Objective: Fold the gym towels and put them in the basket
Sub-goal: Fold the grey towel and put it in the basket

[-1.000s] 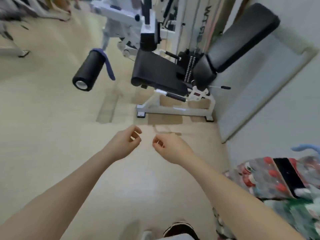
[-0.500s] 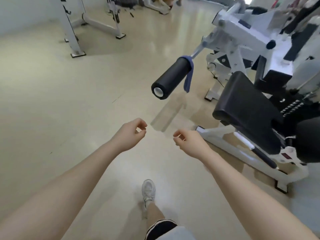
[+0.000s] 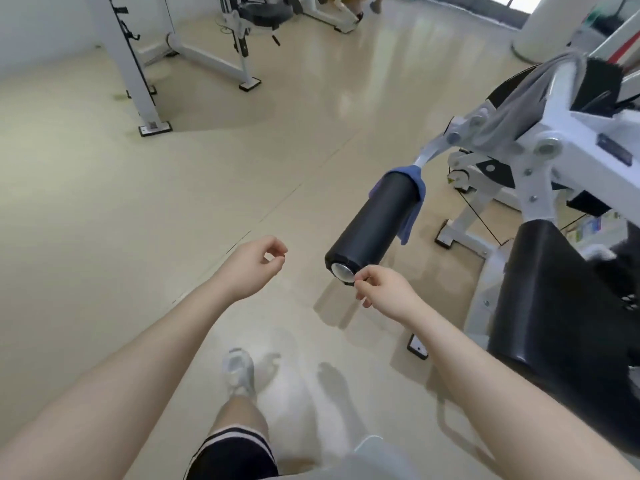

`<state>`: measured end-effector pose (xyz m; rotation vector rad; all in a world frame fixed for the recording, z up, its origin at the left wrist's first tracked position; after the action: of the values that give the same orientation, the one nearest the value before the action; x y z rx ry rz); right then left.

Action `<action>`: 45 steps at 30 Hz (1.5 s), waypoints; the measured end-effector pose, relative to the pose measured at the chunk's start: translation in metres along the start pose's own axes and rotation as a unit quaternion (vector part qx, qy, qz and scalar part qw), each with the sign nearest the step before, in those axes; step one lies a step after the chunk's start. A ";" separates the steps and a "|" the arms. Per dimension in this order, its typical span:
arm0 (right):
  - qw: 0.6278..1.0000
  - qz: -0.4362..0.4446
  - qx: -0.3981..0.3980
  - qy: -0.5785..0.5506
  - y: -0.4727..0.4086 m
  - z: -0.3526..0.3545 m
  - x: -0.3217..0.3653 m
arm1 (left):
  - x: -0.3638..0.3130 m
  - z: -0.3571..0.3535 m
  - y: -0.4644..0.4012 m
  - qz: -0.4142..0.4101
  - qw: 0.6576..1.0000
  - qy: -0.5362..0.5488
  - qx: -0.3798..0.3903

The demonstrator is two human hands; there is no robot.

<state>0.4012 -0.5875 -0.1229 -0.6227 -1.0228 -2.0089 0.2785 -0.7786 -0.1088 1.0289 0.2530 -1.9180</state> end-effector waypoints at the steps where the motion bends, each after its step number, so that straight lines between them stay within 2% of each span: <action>1: 1.000 -0.005 -0.006 -0.002 -0.022 0.001 0.005 | 0.005 0.005 -0.025 -0.007 1.000 -0.005 0.006; 5: 0.997 -0.053 -0.043 -0.034 -0.117 0.011 0.018 | 0.025 0.025 -0.138 -0.040 0.998 -0.018 0.051; 9: 0.987 -0.113 -0.086 -0.068 -0.205 0.036 0.046 | 0.020 0.065 -0.261 -0.076 0.987 -0.056 0.132; 13: 0.980 -0.136 -0.133 -0.051 -0.278 0.079 0.079 | -0.028 0.108 -0.387 -0.146 0.972 -0.078 0.168; 17: 0.952 -0.176 -0.199 -0.149 -0.316 0.119 0.089 | -0.085 0.093 -0.475 -0.211 0.946 -0.112 0.218; 20: 0.910 -0.214 -0.249 -0.254 -0.337 0.139 0.073 | -0.118 0.059 -0.521 -0.264 0.910 -0.162 0.276; 23: 0.873 -0.234 -0.300 -0.306 -0.368 0.170 0.054 | -0.152 0.026 -0.570 -0.302 0.880 -0.190 0.315; 30: 0.819 -0.210 -0.427 -0.321 -0.442 0.316 0.038 | -0.282 -0.046 -0.686 -0.384 0.821 -0.195 0.374; 34: 0.772 -0.200 -0.507 -0.327 -0.451 0.389 0.044 | -0.363 -0.086 -0.722 -0.443 0.781 -0.187 0.399; 38: 0.722 -0.205 -0.600 -0.277 -0.435 0.439 0.051 | -0.438 -0.136 -0.731 -0.531 0.698 -0.195 0.439; 42: 0.631 -0.239 -0.708 -0.209 -0.419 0.480 0.058 | -0.504 -0.175 -0.721 -0.595 0.615 -0.178 0.486; 45: 0.567 -0.290 -0.764 -0.105 -0.419 0.512 0.056 | -0.541 -0.205 -0.724 -0.614 0.583 -0.139 0.514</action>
<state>0.0646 -0.0317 0.0146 -1.5056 0.9810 -3.1430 -0.0591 0.0775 0.0035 1.3462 -0.6450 -3.7008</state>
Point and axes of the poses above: each hand's wrist, its own y-axis away from the middle knuckle, its own z-axis out of the back of the hand, x = y × z, the point moved 4 cm from there along -y, towards the middle knuckle, and after that the axes turned 3 degrees about -y, right-handed, at the moved point
